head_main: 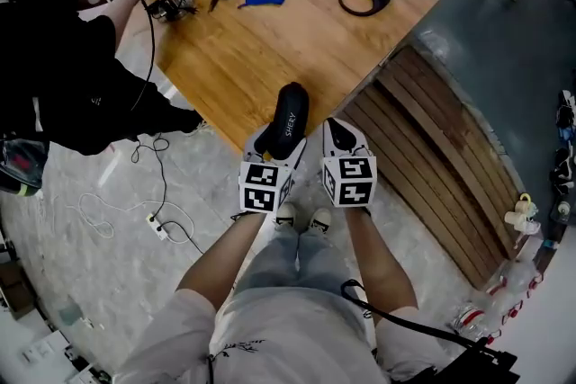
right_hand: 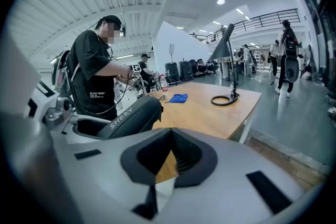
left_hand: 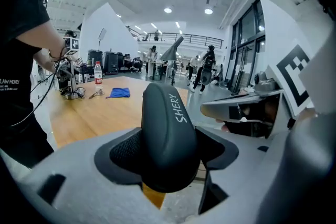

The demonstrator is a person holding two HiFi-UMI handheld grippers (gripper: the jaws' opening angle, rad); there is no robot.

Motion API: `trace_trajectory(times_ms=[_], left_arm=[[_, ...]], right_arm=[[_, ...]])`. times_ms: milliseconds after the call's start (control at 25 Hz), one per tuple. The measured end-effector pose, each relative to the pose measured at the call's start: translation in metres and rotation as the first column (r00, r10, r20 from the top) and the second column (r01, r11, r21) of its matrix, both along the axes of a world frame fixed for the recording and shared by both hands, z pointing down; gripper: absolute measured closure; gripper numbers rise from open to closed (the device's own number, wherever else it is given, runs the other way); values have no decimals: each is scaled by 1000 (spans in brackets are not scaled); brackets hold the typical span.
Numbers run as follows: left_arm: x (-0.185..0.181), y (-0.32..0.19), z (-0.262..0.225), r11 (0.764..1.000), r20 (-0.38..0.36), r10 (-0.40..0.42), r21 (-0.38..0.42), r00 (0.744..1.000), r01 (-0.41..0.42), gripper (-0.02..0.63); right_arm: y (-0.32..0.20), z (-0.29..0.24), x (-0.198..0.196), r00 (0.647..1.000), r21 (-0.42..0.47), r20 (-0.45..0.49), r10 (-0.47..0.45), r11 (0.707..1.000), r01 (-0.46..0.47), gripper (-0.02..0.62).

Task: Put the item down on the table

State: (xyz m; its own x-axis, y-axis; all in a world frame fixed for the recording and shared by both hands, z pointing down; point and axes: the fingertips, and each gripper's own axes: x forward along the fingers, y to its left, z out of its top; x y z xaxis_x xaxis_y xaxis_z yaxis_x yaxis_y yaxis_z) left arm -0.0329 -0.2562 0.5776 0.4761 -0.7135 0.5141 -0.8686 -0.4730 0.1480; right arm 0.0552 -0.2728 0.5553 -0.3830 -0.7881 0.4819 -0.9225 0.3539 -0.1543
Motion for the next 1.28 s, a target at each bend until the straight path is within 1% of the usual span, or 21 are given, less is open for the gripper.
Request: trace_trajectory(times_ms=[120, 320, 680, 880, 1120, 1280], left_arm=[[-9, -22, 26, 999, 17, -21, -26, 1000, 22, 279], [-19, -49, 62, 997, 41, -32, -65, 999, 35, 279], [-18, -89, 107, 992, 72, -23, -121, 997, 32, 279], [-14, -97, 121, 989, 82, -15, -143, 996, 27, 279], [-13, -110, 133, 984, 50, -11, -174, 999, 20, 279], [-12, -115, 137, 986, 71, 4, -166, 997, 8, 279]], right_arm=[[-17, 23, -9, 1000, -11, -14, -15, 1000, 15, 591], [-38, 55, -16, 1000, -41, -12, -25, 999, 25, 591], [-68, 87, -27, 999, -50, -17, -28, 998, 27, 591], [-74, 94, -30, 999, -50, -28, -40, 998, 39, 591], [-79, 106, -32, 999, -67, -21, -39, 997, 37, 591], [-81, 110, -32, 999, -74, -13, -39, 997, 37, 591]])
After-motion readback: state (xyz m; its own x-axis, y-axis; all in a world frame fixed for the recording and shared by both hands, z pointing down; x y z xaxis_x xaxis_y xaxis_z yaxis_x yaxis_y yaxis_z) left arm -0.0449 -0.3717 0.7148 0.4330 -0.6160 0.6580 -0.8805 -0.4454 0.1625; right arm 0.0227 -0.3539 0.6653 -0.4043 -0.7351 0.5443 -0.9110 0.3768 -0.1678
